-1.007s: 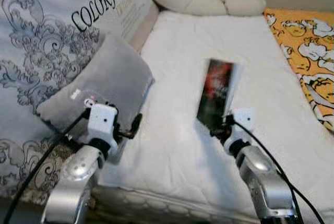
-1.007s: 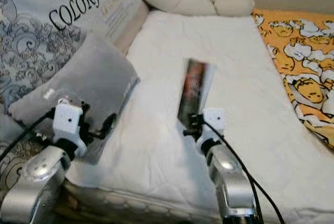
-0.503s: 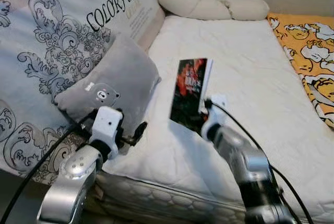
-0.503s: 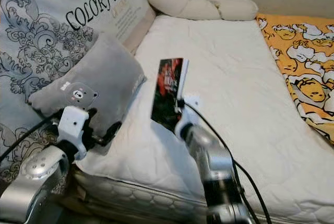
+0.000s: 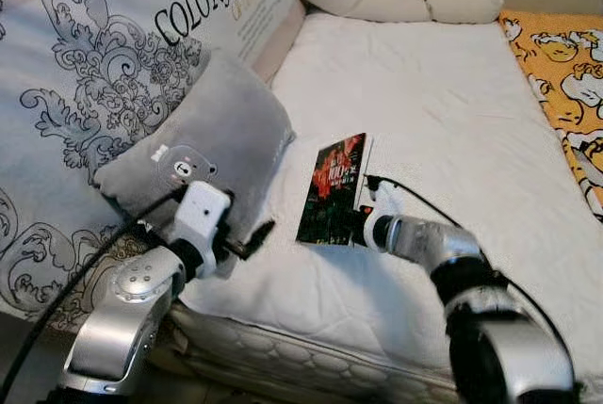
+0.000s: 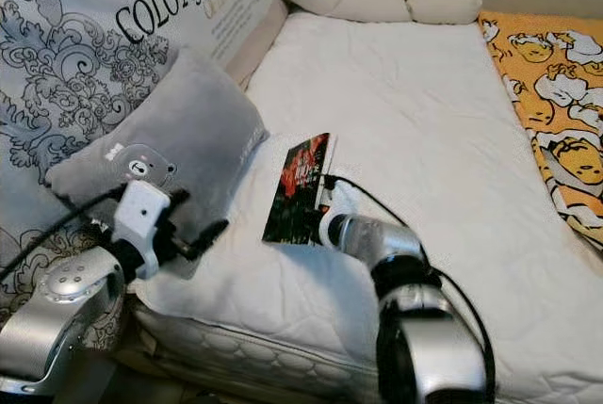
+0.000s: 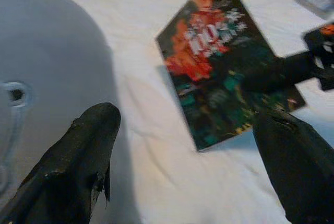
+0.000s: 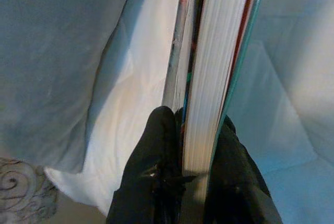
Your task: Clean up the room
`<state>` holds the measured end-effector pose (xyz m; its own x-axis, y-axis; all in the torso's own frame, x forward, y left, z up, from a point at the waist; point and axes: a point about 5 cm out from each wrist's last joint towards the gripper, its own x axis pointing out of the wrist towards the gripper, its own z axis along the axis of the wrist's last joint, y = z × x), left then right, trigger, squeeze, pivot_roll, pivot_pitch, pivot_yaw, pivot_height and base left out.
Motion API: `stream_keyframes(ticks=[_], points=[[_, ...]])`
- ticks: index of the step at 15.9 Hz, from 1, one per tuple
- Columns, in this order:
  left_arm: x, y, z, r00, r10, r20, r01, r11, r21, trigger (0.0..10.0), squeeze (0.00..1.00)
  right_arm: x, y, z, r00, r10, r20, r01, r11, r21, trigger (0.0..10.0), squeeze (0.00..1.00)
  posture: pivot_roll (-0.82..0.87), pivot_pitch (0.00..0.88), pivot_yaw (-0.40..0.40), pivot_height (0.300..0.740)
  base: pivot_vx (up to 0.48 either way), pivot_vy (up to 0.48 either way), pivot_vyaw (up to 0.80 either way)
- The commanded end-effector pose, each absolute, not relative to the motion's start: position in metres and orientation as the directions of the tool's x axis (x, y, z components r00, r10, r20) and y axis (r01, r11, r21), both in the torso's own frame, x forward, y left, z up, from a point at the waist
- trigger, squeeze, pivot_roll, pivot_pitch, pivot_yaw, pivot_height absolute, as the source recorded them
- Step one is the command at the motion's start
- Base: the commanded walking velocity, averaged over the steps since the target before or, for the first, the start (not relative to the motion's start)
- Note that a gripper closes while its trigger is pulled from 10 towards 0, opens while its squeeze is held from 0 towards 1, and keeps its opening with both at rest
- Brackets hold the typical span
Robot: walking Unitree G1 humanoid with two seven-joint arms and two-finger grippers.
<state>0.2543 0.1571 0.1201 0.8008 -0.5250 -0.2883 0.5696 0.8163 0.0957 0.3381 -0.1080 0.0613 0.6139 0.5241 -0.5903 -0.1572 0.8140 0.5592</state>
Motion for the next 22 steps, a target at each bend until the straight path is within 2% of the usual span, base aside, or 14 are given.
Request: stream_keyframes(ticks=[1, 3, 5, 7, 8, 10, 22], points=[[0.257, 0.157, 0.122, 0.789, -0.539, -0.297, 0.586, 0.805, 0.096, 10.0, 0.11, 0.34, -0.102, 0.065, 0.604, 0.562, -0.565, -0.17, 0.783, 0.598, 10.0, 0.0, 0.08, 0.0, 0.038, 0.74, 0.0, 0.0, 0.0], [0.253, 0.153, 0.124, 0.755, -0.579, -0.308, 0.629, 0.772, 0.09, 10.0, 0.11, 0.343, -0.104, 0.07, 0.597, 0.618, -0.511, -0.115, 0.697, 0.708, 10.0, 0.0, 0.09, 0.002, 0.046, 0.74, 0.0, 0.0, 0.0], [0.252, 0.152, 0.126, 0.741, -0.594, -0.314, 0.646, 0.759, 0.086, 10.0, 0.12, 0.341, -0.103, 0.071, 0.562, 0.661, -0.497, -0.152, 0.673, 0.724, 10.0, 0.0, 0.1, 0.011, 0.045, 0.74, 0.0, 0.0, 0.0], [0.25, 0.15, 0.126, 0.721, -0.613, -0.323, 0.664, 0.745, 0.069, 10.0, 0.12, 0.335, -0.104, 0.061, 0.528, 0.648, -0.549, -0.145, 0.706, 0.694, 10.0, 0.0, 0.1, 0.016, 0.044, 0.74, 0.0, 0.0, 0.0], [0.247, 0.147, 0.123, 0.683, -0.642, -0.347, 0.696, 0.716, 0.045, 10.0, 0.11, 0.33, -0.105, 0.052, 0.501, 0.637, -0.586, -0.151, 0.731, 0.665, 10.0, 0.0, 0.1, 0.019, 0.044, 0.74, 0.0, 0.0, 0.0], [0.242, 0.145, 0.12, 0.641, -0.665, -0.383, 0.73, 0.683, 0.036, 10.0, 0.11, 0.328, -0.105, 0.048, 0.501, 0.615, -0.608, -0.139, 0.751, 0.645, 10.0, 0.0, 0.1, 0.019, 0.044, 0.74, 0.0, 0.0, 0.0], [0.242, 0.145, 0.12, 0.641, -0.665, -0.383, 0.73, 0.683, 0.036, 10.0, 0.11, 0.328, -0.105, 0.048, 0.501, 0.615, -0.608, -0.139, 0.751, 0.645, 10.0, 0.0, 0.1, 0.019, 0.044, 0.74, 0.0, 0.0, 0.0]])
